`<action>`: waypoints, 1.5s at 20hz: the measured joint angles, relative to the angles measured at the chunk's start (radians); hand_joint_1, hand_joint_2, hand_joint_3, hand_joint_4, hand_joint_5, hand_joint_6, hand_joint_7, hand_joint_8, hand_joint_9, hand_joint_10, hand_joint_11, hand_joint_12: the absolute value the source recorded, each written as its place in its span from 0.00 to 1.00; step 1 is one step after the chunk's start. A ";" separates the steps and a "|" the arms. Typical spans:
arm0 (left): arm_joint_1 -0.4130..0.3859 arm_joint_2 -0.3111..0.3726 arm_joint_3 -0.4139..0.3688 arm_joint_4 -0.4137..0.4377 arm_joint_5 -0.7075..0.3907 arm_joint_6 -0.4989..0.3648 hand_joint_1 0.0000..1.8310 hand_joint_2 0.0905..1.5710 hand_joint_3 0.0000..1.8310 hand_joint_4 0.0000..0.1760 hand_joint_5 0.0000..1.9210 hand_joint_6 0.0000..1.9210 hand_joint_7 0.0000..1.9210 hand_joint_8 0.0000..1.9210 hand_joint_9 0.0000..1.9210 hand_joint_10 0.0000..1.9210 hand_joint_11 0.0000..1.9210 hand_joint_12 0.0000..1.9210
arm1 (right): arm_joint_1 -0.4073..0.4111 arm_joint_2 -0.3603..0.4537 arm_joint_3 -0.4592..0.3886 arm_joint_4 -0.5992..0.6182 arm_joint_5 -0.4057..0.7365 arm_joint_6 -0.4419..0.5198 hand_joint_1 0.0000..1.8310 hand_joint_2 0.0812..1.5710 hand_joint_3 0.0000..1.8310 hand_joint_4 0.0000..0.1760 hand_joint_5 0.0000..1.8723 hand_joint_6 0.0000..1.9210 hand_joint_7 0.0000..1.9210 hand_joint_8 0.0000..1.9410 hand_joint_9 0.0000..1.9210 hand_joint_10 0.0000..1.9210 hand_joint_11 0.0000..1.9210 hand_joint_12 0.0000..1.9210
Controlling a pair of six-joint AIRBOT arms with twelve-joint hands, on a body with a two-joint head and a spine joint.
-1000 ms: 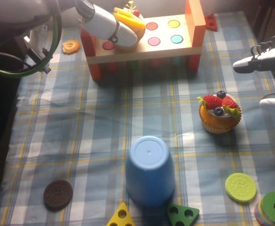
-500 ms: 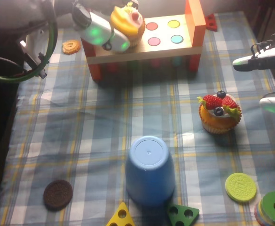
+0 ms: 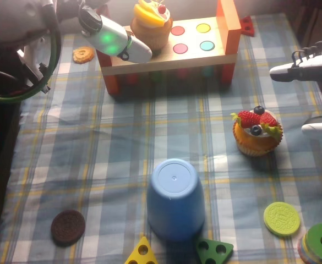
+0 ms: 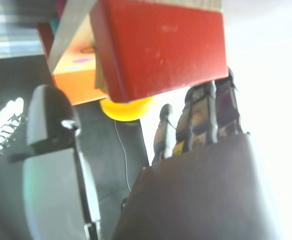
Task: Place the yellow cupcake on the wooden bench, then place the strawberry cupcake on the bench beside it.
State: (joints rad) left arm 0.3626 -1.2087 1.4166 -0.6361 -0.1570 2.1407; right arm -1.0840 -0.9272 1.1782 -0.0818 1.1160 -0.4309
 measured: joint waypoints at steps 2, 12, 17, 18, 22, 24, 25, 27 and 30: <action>0.003 0.017 -0.031 0.021 -0.030 -0.023 0.48 0.52 0.00 1.00 0.00 0.00 0.00 0.00 0.04 0.00 0.01 0.07 | 0.000 0.000 0.003 -0.001 0.000 0.000 0.45 0.69 0.00 0.00 0.25 0.00 0.25 0.00 0.23 0.00 0.19 0.09; 0.236 0.335 -0.382 0.368 -0.543 -0.601 0.47 0.45 0.00 1.00 0.00 0.00 0.00 0.00 0.00 0.00 0.03 0.03 | 0.176 -0.096 0.108 -0.269 -0.214 0.111 0.49 0.56 0.00 0.73 0.19 0.00 0.23 0.00 0.21 0.00 0.00 0.50; 0.279 0.354 -0.416 0.385 -0.617 -0.651 0.52 0.47 0.00 1.00 0.00 0.00 0.00 0.00 0.01 0.00 0.00 0.21 | 0.215 -0.111 0.126 -0.328 -0.288 0.132 0.57 0.59 0.00 0.26 0.34 0.01 0.50 0.02 0.40 0.13 0.07 0.71; 0.279 0.354 -0.416 0.383 -0.623 -0.655 0.55 0.47 0.00 1.00 0.00 0.00 0.00 0.00 0.02 0.00 0.00 0.21 | 0.215 -0.114 0.127 -0.335 -0.297 0.132 0.71 0.64 0.00 0.27 0.41 0.01 0.56 0.33 0.44 0.17 0.08 0.68; 0.292 0.360 -0.416 0.377 -0.624 -0.681 0.54 0.47 0.00 1.00 0.00 0.00 0.00 0.00 0.00 0.00 0.00 0.01 | 0.225 -0.117 0.137 -0.337 -0.290 0.151 0.65 0.65 0.00 0.00 0.61 0.34 0.55 0.56 0.41 0.69 0.11 0.82; 0.292 0.365 -0.416 0.378 -0.629 -0.684 0.55 0.47 0.00 1.00 0.00 0.00 0.00 0.00 0.00 0.00 0.00 0.00 | 0.240 -0.117 0.138 -0.351 -0.299 0.150 0.67 0.70 0.00 0.00 0.56 0.35 0.49 0.70 0.34 0.79 0.05 0.61; 0.304 0.367 -0.416 0.375 -0.645 -0.702 0.56 0.46 0.00 1.00 0.00 0.00 0.00 0.00 0.00 0.00 0.00 0.00 | 0.260 -0.117 0.140 -0.365 -0.298 0.150 0.69 0.69 0.00 0.00 0.58 0.30 0.50 0.66 0.35 0.72 0.08 0.56; 0.318 0.374 -0.417 0.380 -0.641 -0.727 0.57 0.46 0.00 1.00 0.00 0.00 0.01 0.00 0.01 0.00 0.01 0.01 | 0.315 -0.115 0.145 -0.373 -0.286 0.148 0.66 0.71 0.00 0.00 0.56 0.39 0.44 0.69 0.28 0.48 0.04 0.68; 0.327 0.380 -0.416 0.373 -0.644 -0.740 0.59 0.47 0.00 1.00 0.00 0.00 0.01 0.00 0.01 0.00 0.01 0.00 | 0.468 -0.132 0.199 -0.337 -0.204 0.147 0.66 0.71 0.00 0.00 0.53 0.51 0.44 0.60 0.40 0.20 0.12 0.61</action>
State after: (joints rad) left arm 0.6895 -0.8291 1.0004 -0.2634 -0.8005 1.4010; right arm -0.6159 -1.0595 1.3773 -0.4191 0.9119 -0.2840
